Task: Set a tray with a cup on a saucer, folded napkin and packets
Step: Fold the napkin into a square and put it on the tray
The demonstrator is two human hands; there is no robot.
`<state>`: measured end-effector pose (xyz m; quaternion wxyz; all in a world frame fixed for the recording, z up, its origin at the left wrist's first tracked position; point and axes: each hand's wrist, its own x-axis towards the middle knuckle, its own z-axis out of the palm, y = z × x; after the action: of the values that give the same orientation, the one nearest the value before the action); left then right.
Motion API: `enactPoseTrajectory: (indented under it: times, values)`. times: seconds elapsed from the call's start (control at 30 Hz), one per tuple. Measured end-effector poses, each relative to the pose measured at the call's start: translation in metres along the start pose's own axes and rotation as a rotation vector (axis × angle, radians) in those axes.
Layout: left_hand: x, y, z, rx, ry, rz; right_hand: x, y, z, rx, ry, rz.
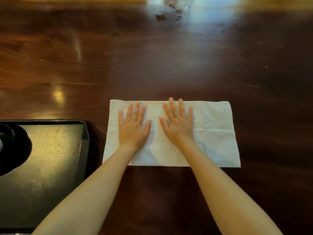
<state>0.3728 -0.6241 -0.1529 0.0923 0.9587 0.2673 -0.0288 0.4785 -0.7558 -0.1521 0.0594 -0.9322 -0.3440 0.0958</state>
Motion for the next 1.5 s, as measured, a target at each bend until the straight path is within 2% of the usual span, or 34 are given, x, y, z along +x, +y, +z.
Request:
enactPoseTrajectory:
  times: [0.2, 0.3, 0.43, 0.5, 0.6, 0.67, 0.77, 0.9, 1.03, 1.2, 1.33, 1.43, 1.5]
  values:
    - [0.002, -0.004, -0.001, -0.026, -0.008, -0.024, -0.016, 0.085, -0.011, -0.012, 0.040, 0.225]
    - [0.002, -0.005, -0.003, -0.008, -0.023, -0.033, -0.020, 0.097, -0.013, -0.014, 0.053, 0.255]
    - [0.010, 0.031, -0.003, -0.080, 0.002, -0.167, -0.020, 0.094, -0.011, -0.015, 0.069, 0.251]
    - [0.009, 0.087, 0.001, -0.140, 0.032, -0.050, -0.019, 0.096, -0.011, -0.014, 0.072, 0.249]
    - [-0.005, 0.152, 0.012, -0.119, -0.062, 0.183, -0.020, 0.097, -0.010, -0.020, 0.085, 0.247]
    - [-0.005, 0.140, 0.017, -0.078, -0.070, 0.175, -0.020, 0.097, -0.009, -0.016, 0.107, 0.237]
    - [-0.006, 0.084, 0.015, -0.055, 0.008, 0.095, -0.019, 0.097, -0.008, 0.012, 0.106, 0.242]
    - [-0.015, 0.007, 0.007, -0.013, 0.033, 0.005, -0.020, 0.096, -0.010, 0.007, 0.100, 0.237]
    - [-0.026, -0.038, 0.002, 0.019, 0.052, -0.026, -0.020, 0.097, -0.011, 0.018, 0.105, 0.230]
    - [-0.034, -0.040, 0.001, 0.003, 0.077, -0.018, -0.020, 0.097, -0.012, 0.015, 0.125, 0.232]
    - [-0.059, -0.009, 0.001, -0.056, 0.119, -0.074, -0.016, 0.099, -0.013, 0.017, 0.100, 0.214]
    - [-0.086, 0.014, 0.009, -0.060, 0.040, -0.035, -0.019, 0.096, -0.021, 0.041, 0.045, 0.251]
    - [-0.095, 0.017, 0.013, -0.032, 0.019, -0.039, -0.027, 0.079, -0.022, 0.028, 0.078, 0.236]
